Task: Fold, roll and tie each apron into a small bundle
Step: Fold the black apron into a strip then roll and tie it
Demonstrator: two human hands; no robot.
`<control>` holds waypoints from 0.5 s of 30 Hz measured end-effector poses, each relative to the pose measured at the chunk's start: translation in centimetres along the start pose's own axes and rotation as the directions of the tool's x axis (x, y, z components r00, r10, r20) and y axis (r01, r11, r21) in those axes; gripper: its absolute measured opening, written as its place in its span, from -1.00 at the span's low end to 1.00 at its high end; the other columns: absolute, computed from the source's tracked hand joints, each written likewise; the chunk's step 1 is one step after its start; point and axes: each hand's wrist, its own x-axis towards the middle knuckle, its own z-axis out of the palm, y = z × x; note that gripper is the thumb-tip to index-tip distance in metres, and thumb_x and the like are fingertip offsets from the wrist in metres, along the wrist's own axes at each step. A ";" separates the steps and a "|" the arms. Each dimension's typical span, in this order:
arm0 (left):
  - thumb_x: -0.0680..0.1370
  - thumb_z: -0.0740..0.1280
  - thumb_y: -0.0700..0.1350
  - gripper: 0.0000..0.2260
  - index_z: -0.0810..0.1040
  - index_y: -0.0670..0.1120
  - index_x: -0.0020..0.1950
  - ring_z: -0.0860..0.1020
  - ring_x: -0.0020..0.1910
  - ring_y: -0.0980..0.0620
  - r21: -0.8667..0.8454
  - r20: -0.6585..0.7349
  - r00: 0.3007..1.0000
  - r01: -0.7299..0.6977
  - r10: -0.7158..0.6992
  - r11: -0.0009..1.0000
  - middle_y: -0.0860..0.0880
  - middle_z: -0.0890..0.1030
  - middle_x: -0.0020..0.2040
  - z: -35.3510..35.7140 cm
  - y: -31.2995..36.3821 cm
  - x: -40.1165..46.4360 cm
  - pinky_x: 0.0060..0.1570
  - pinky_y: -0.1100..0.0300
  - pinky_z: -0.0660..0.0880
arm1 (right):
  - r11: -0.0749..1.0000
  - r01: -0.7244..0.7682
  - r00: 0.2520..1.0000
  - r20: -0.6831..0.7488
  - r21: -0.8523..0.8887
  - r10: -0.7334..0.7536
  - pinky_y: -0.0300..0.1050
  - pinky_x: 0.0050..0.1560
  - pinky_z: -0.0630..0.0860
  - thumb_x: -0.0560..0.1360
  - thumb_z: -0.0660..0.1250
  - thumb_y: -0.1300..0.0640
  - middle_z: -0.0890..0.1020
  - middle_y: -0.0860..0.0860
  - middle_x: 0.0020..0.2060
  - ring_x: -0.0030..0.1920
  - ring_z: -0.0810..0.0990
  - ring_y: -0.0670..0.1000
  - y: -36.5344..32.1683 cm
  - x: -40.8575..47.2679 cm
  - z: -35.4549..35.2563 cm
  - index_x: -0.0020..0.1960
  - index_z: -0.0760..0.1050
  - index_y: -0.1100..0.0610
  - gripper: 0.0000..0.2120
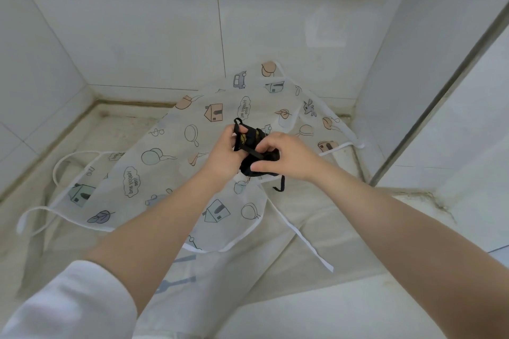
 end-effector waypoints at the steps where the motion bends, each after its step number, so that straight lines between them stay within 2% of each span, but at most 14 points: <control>1: 0.52 0.20 -0.40 -0.67 0.35 0.02 0.08 0.54 -0.17 0.08 -0.009 -0.005 1.000 0.001 -0.001 1.000 0.00 0.58 -0.04 0.0 0.0 0.0 -0.26 0.38 0.48 | 0.998 0.021 1.000 0.008 -0.059 -0.020 -0.19 -0.06 0.40 0.39 0.48 0.05 0.58 0.02 -0.10 -0.08 0.52 -0.02 0.0 0.1 0.1 -0.02 0.58 0.16 -0.76; 4: 0.52 0.19 -0.41 -0.65 0.35 0.04 0.07 0.53 -0.11 0.07 0.004 -0.006 1.000 -0.016 0.016 1.000 -0.03 0.58 0.01 -0.1 -0.3 0.0 -0.17 0.35 0.48 | 0.970 0.041 0.997 0.074 -0.239 -0.024 -0.10 -0.13 0.39 0.49 0.38 0.10 0.62 0.06 -0.16 -0.13 0.53 0.05 0.0 0.4 0.1 0.00 0.54 0.21 -0.82; 6: 0.52 0.18 -0.42 -0.64 0.35 0.04 0.10 0.52 -0.08 0.10 0.052 0.031 0.998 -0.055 0.054 0.997 -0.03 0.57 0.03 0.0 -0.5 -0.1 -0.10 0.38 0.47 | 0.975 -0.008 0.990 0.137 -0.223 0.040 -0.10 -0.22 0.38 0.55 0.29 0.12 0.55 0.01 -0.30 -0.23 0.52 0.06 -0.1 0.4 -0.2 0.03 0.49 0.21 -0.84; 8: 0.52 0.17 -0.42 -0.63 0.34 0.04 0.11 0.51 -0.06 0.11 0.072 0.076 0.993 -0.101 0.095 0.992 -0.03 0.57 0.04 0.2 -0.5 -0.2 -0.02 0.32 0.46 | 0.988 -0.062 0.980 0.177 -0.143 0.087 -0.11 -0.25 0.39 0.58 0.23 0.15 0.51 0.01 -0.30 -0.26 0.53 0.08 -0.3 0.5 -0.6 0.04 0.45 0.19 -0.88; 11: 0.51 0.15 -0.45 -0.59 0.35 0.09 0.07 0.50 -0.06 0.16 0.095 0.110 0.985 -0.140 0.130 0.986 0.01 0.55 0.03 0.1 -0.4 -0.3 0.00 0.30 0.45 | 0.980 -0.048 0.986 0.151 -0.191 0.078 -0.25 -0.27 0.33 0.52 0.33 0.05 0.49 -0.07 -0.31 -0.26 0.48 -0.06 -0.3 0.8 -1.8 -0.08 0.48 0.11 -0.87; 13: 0.49 0.12 -0.49 -0.53 0.36 0.11 0.04 0.50 -0.03 0.16 0.107 0.163 0.976 -0.162 0.143 0.981 0.01 0.53 0.04 -0.1 -0.8 -0.4 -0.02 0.33 0.42 | 0.992 -0.083 0.988 0.125 -0.098 0.095 -0.36 -0.25 0.36 0.42 0.44 0.01 0.54 -0.11 -0.30 -0.28 0.48 -0.19 0.1 0.9 -3.1 -0.14 0.51 0.07 -0.83; 15: 0.50 0.08 -0.51 -0.53 0.37 0.09 0.04 0.52 -0.04 0.14 0.020 0.161 0.981 -0.115 0.111 0.993 0.00 0.55 0.04 -0.2 -1.1 -0.8 -0.09 0.36 0.45 | 0.986 -0.140 0.982 0.143 0.090 0.127 -0.29 -0.19 0.41 0.38 0.49 0.05 0.60 -0.05 -0.27 -0.30 0.51 -0.18 0.5 0.8 -4.0 -0.13 0.52 0.04 -0.83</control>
